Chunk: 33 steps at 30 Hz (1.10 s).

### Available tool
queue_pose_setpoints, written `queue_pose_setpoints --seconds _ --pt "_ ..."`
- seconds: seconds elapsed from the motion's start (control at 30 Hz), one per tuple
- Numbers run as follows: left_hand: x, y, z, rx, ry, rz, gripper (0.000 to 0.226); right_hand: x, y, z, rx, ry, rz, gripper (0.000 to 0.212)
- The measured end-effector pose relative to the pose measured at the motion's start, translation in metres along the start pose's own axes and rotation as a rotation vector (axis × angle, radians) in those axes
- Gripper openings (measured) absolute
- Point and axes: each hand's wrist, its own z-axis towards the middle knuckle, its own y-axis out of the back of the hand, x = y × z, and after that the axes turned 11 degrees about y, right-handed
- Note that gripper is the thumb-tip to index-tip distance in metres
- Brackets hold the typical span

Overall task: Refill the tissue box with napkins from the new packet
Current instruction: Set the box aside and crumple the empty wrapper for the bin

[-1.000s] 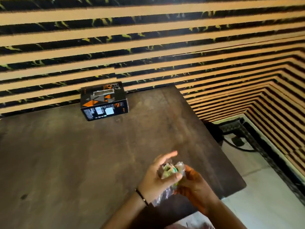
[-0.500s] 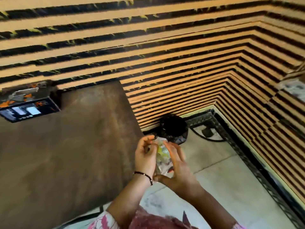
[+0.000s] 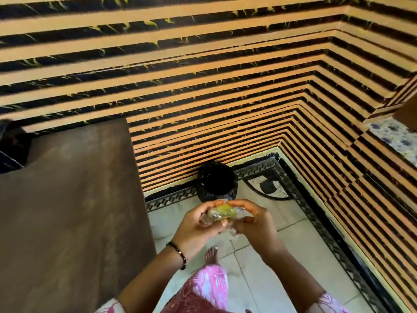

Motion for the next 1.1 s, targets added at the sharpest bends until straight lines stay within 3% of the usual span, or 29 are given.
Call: queue_pose_setpoints --seconds 0.1,0.2,0.4,0.5,0.6,0.67,0.77,0.87,0.97,1.1 --pt "-0.005 -0.008 0.04 -0.13 0.045 -0.131 0.024 -0.01 0.021 0.044 0.212 -0.038 -0.068 0.031" --pt "-0.016 -0.007 0.085 -0.192 0.07 -0.17 0.021 -0.021 0.037 0.088 0.367 -0.092 -0.053 0.048" --pt "-0.049 -0.005 0.18 -0.187 0.077 -0.138 0.024 -0.06 0.048 0.173 0.248 -0.095 -0.128 0.062" --pt "-0.049 -0.002 0.224 -0.148 0.165 -0.204 0.026 -0.086 0.056 0.215 0.233 -0.161 -0.107 0.055" --pt "-0.029 0.007 0.269 -0.163 0.309 -0.274 0.049 -0.122 0.065 0.253 0.225 -0.245 -0.096 0.047" --pt "-0.001 0.016 0.304 -0.319 0.3 -0.124 0.058 -0.161 0.071 0.282 0.213 -0.308 -0.113 0.047" --pt "0.054 0.028 0.356 -0.47 0.316 0.305 0.064 -0.225 0.071 0.328 0.197 -0.325 -0.158 0.05" --pt "0.112 0.033 0.408 -0.412 0.345 0.613 0.077 -0.299 0.056 0.369 0.275 -0.268 -0.287 0.048" --pt "0.164 0.036 0.465 -0.33 0.443 0.768 0.065 -0.381 0.029 0.408 0.479 -0.233 -0.378 0.035" --pt "0.236 0.036 0.525 -0.206 0.547 0.962 0.061 -0.49 -0.015 0.435 0.611 -0.303 -0.546 0.05"
